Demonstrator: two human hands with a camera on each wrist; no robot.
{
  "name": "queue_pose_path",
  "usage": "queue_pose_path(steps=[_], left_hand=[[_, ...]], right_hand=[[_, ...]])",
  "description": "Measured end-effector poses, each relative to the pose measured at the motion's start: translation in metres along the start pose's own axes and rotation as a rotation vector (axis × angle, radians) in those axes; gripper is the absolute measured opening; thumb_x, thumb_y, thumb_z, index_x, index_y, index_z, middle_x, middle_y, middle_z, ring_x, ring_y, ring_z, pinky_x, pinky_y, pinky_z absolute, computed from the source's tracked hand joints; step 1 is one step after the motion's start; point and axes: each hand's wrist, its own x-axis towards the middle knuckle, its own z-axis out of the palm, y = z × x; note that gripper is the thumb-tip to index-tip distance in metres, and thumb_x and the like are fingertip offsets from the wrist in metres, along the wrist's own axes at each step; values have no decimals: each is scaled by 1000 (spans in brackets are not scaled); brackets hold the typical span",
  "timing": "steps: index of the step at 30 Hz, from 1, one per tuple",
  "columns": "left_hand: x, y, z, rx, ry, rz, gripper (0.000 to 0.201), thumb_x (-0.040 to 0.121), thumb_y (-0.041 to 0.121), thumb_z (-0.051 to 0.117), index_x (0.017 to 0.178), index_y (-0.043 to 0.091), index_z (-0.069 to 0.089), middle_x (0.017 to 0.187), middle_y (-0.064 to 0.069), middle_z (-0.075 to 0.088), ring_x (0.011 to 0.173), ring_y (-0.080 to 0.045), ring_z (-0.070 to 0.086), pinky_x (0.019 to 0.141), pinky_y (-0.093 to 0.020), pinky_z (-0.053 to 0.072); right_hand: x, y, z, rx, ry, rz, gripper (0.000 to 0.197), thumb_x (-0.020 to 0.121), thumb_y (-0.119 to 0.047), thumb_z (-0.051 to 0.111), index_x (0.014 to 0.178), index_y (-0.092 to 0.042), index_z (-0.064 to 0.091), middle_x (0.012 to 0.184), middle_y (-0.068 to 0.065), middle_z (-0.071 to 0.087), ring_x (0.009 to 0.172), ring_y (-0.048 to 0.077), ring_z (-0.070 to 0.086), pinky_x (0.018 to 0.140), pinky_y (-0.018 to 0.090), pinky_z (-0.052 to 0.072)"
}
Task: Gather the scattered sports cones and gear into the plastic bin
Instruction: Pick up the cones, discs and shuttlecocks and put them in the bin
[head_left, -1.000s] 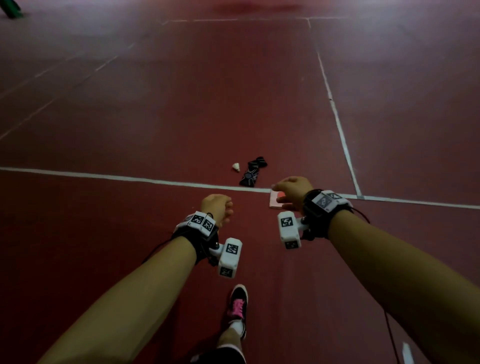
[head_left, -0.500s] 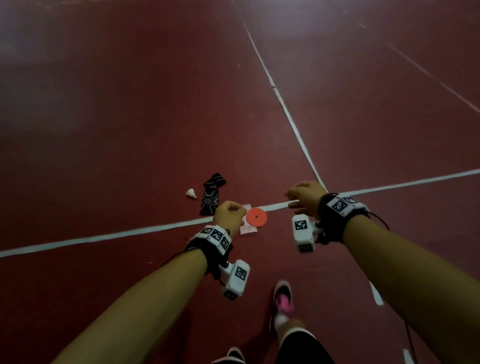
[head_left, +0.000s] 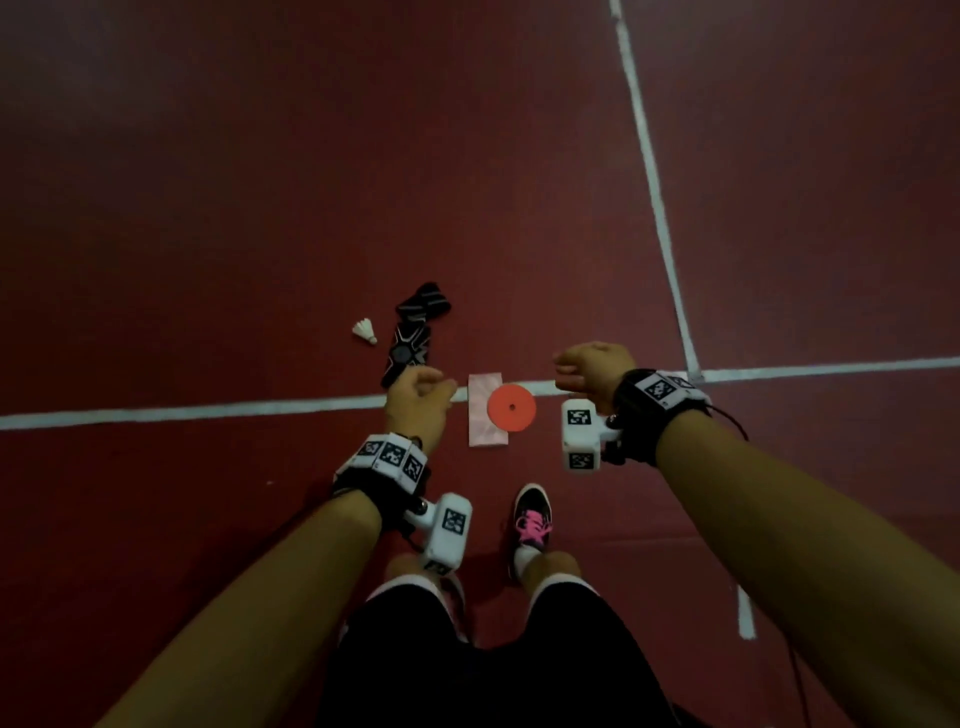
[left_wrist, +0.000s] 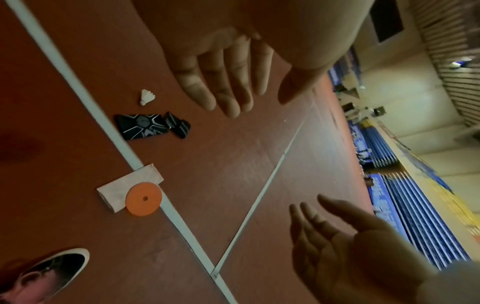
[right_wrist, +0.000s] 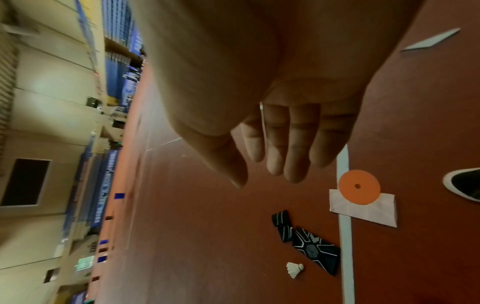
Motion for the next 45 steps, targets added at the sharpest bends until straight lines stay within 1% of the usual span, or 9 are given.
queue_pose_path(steps=[8,12,20,24,27,33,37,41,45], left_hand=[[150,-81,74,-145,97,-214,16,86,9,62,102,11,64,85,-3,67,71,-15,64,59,-28,50],[219,-155,113,-52,216,0,10,85,4,62,89,14,62,80,-2,64,71,-12,61,65,-25,49],[351,-281,187,92,-97,165,12,87,15,66,93,24,60,88,12,61,78,4,58,69,-9,47],[395,-327,213,203,-203,201,7,87,20,67,89,25,62,88,14,63,78,5,59,67,-10,44],[413,-324,223,298,-307,316,5,85,26,68,89,24,65,88,14,65,81,2,60,69,-12,46],[434,-306,224,362,-275,411,16,84,34,68,96,25,64,93,14,63,88,-2,61,78,-20,48],[435,-313,223,528,-328,363,30,81,39,69,107,27,61,106,10,62,98,-10,60,85,-29,49],[448,-313,221,813,-401,373,71,71,52,73,134,37,44,137,-1,47,127,-23,44,104,-39,40],[446,-308,217,1025,-451,307,123,50,63,81,146,53,4,161,-1,0,148,-33,2,116,-58,11]], right_hand=[[191,52,51,1,-1,116,7,87,-7,66,84,-6,60,88,11,64,79,25,65,66,35,55],[306,113,80,-53,-25,160,25,82,-15,73,102,-4,63,97,10,68,82,24,68,71,38,57],[509,251,115,-336,108,298,48,77,-37,78,111,-10,59,89,11,62,63,26,59,38,24,44],[587,308,135,-566,90,276,87,70,-41,81,137,-6,38,110,14,59,88,32,64,66,41,57],[619,338,150,-848,163,265,111,61,-54,80,146,-16,20,141,15,32,125,39,43,100,50,44],[638,369,151,-697,432,168,86,58,-40,87,126,-12,43,128,10,42,117,33,48,94,42,48],[632,351,132,-342,280,171,34,70,-15,79,100,-12,63,91,9,69,80,27,67,72,38,59],[607,303,143,312,-164,142,40,81,0,65,121,-3,63,97,20,72,81,34,71,71,45,59],[565,252,169,548,-561,95,38,90,-4,54,128,-5,56,116,23,63,101,38,63,89,52,54]])
